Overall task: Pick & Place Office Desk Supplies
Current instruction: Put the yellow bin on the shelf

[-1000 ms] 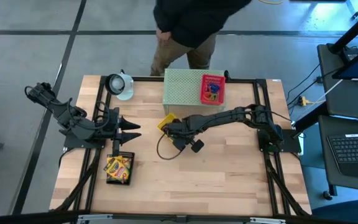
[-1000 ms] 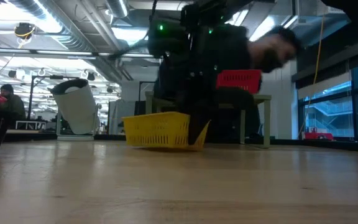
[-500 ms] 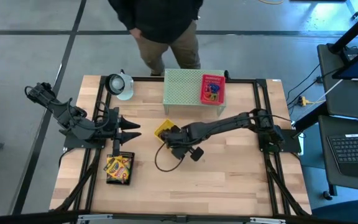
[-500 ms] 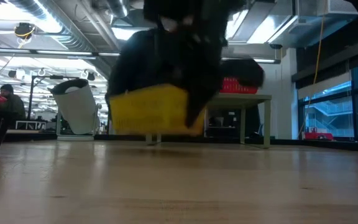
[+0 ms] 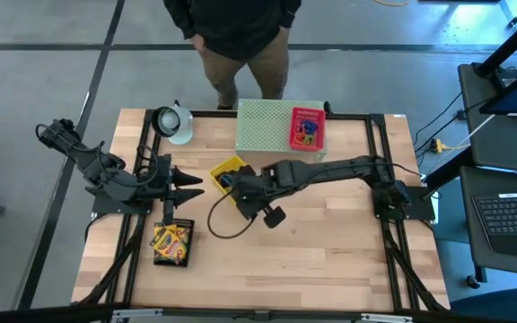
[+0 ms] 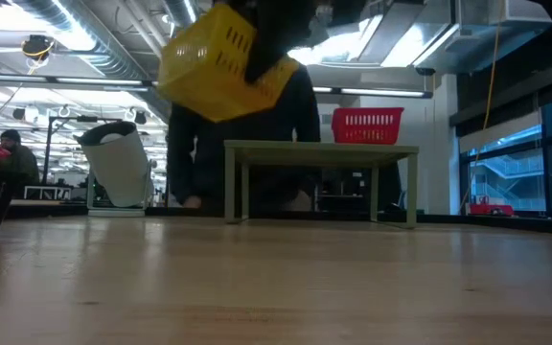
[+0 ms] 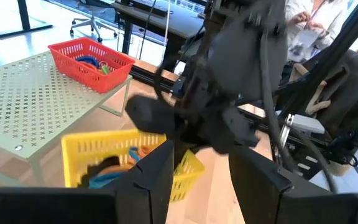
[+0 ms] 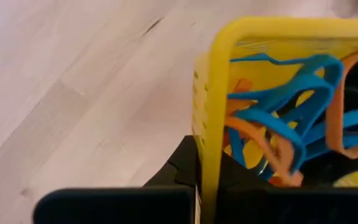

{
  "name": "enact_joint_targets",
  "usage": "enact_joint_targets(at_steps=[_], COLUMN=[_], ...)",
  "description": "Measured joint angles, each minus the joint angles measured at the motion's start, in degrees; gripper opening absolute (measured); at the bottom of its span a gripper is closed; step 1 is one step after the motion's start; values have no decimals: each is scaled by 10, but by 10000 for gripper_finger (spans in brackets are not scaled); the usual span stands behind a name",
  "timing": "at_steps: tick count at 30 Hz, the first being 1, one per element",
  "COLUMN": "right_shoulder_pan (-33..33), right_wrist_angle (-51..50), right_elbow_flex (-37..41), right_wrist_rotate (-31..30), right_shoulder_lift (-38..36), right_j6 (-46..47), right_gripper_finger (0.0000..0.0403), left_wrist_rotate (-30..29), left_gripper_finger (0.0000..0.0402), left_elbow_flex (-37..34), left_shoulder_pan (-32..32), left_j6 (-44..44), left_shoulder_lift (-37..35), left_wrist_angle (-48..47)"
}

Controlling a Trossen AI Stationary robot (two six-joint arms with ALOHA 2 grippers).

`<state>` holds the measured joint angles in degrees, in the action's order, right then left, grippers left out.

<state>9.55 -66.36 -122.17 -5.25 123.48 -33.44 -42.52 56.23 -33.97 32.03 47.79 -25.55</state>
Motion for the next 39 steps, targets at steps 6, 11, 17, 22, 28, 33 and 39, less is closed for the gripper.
enact_joint_targets(at_steps=[6, 11, 17, 22, 28, 33, 39], right_shoulder_pan=[-26, -79, -142, -191, -214, -209, -205], right_wrist_angle=[-32, -40, -48, -65, -92, -113, -127], right_elbow_flex=[-37, -38, -38, -38, -38, -38, -38], right_wrist_rotate=[-21, -27, -35, -50, -57, -59, -52], right_shoulder_lift=[0, 0, 0, 0, 0, 0, 0], right_j6=[22, 30, 41, 60, 115, 160, 194], right_gripper_finger=[0, 0, 0, 0, 0, 0, 0], left_wrist_rotate=[2, 20, 31, 31, 32, 32, 32], left_gripper_finger=[148, 148, 148, 148, 148, 148, 148], left_elbow_flex=[0, 0, 0, 0, 0, 0, 0], left_shoulder_pan=[0, 0, 0, 0, 0, 0, 0], left_j6=[2, 3, 4, 3, 2, 2, 2], left_shoulder_lift=[-1, -4, -4, -4, -4, -4, -4], left_wrist_angle=[0, 0, -1, -4, -5, -18, -18])
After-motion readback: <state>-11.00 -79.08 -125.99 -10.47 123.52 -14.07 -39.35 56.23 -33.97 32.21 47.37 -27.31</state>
